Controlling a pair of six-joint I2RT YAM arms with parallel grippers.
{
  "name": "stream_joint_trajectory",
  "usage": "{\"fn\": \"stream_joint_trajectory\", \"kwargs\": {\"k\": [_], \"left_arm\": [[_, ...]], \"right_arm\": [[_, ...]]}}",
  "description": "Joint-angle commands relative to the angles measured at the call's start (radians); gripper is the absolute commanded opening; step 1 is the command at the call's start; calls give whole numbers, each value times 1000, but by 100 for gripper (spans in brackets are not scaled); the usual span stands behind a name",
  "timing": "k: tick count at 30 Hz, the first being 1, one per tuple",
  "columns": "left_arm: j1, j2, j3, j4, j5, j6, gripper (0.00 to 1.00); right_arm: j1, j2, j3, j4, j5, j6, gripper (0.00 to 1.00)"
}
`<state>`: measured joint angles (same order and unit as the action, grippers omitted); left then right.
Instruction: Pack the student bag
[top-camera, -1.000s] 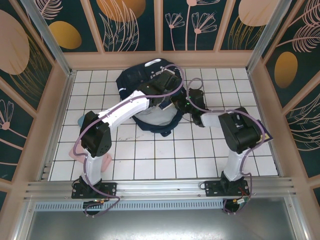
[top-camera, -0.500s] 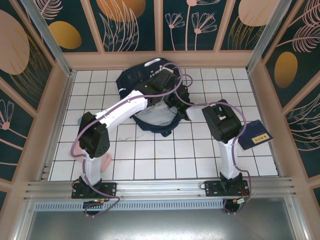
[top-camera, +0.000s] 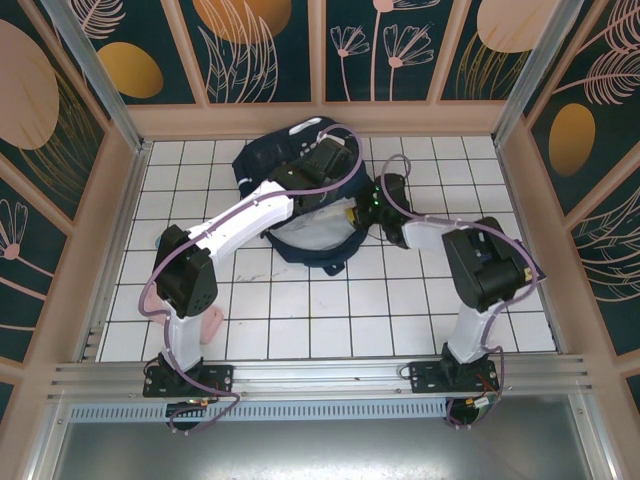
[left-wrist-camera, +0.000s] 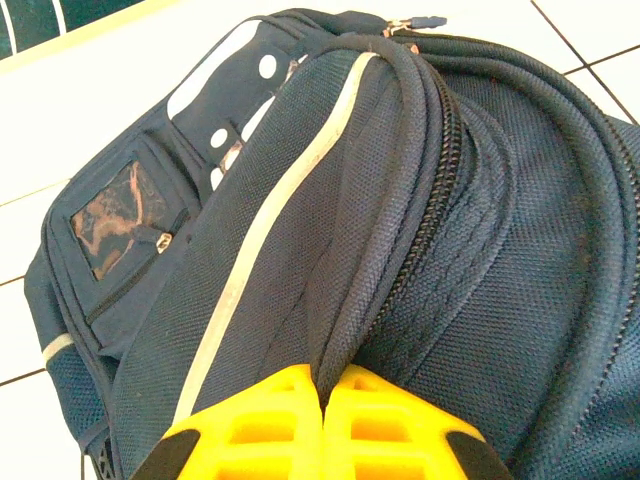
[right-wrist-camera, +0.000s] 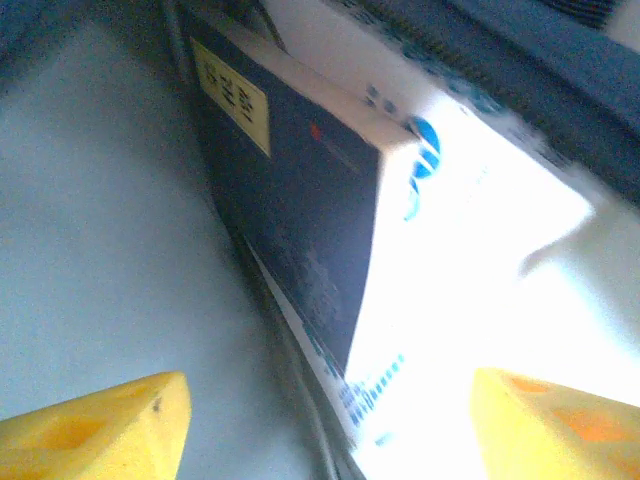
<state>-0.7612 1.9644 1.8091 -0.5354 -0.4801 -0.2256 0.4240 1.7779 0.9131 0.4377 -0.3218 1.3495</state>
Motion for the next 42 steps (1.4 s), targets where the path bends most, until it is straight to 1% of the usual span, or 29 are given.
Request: {"fn": "stream_joint_trajectory", "kwargs": {"k": [1,3,6,9,10,11,12,13,14,16,19,20,23,27,30,32,39,40,42], "left_arm": [[-3,-76,21,75,-55,-35,0],[-2,-77,13,71,-51,-34,0],[-2,-92,-23,68,-48,-33,0],[-2,-112,-73,70,-25,-36,0],[-2,-118,-92,70,-9,-39,5],[-3,-127,-114,72,4,-47,13],[-3,-137,-137,78,16,-54,23],[-3,-149,-168,97,22,-61,35],[-2,-161,-196,117,28,-69,45],[0,-179,-236,147,51,-87,61],[1,-198,-266,187,118,-122,74],[0,-200,-272,198,132,-135,77],[2,-193,-275,218,161,-167,82],[3,-174,-264,217,164,-205,88],[6,-171,-266,220,153,-217,93],[8,-171,-265,222,149,-224,95],[12,-165,-259,221,153,-235,96],[11,-164,-258,221,154,-236,96],[12,-160,-257,219,157,-239,96]], "right_arm": [[-28,-126,-109,-69,-25,-39,68],[-43,-205,-160,-113,7,-94,62],[-81,-334,-214,-235,86,-206,61],[-154,-451,-244,-366,192,-323,61],[-183,-481,-246,-413,245,-364,62],[-215,-502,-245,-448,297,-405,63],[-245,-512,-242,-475,330,-442,64],[-285,-514,-236,-501,369,-478,66],[-327,-511,-230,-522,390,-508,69],[-407,-486,-212,-545,409,-569,75],[-504,-424,-173,-582,440,-627,81],[-528,-405,-162,-588,455,-634,82],[-594,-346,-139,-603,489,-640,87],[-658,-281,-126,-612,496,-647,88],[-676,-241,-112,-628,491,-664,89],[-677,-222,-108,-636,489,-663,89],[-676,-163,-145,-597,342,-641,87],[-674,-160,-152,-589,302,-639,86],[-649,-155,-156,-584,275,-645,85]]}}
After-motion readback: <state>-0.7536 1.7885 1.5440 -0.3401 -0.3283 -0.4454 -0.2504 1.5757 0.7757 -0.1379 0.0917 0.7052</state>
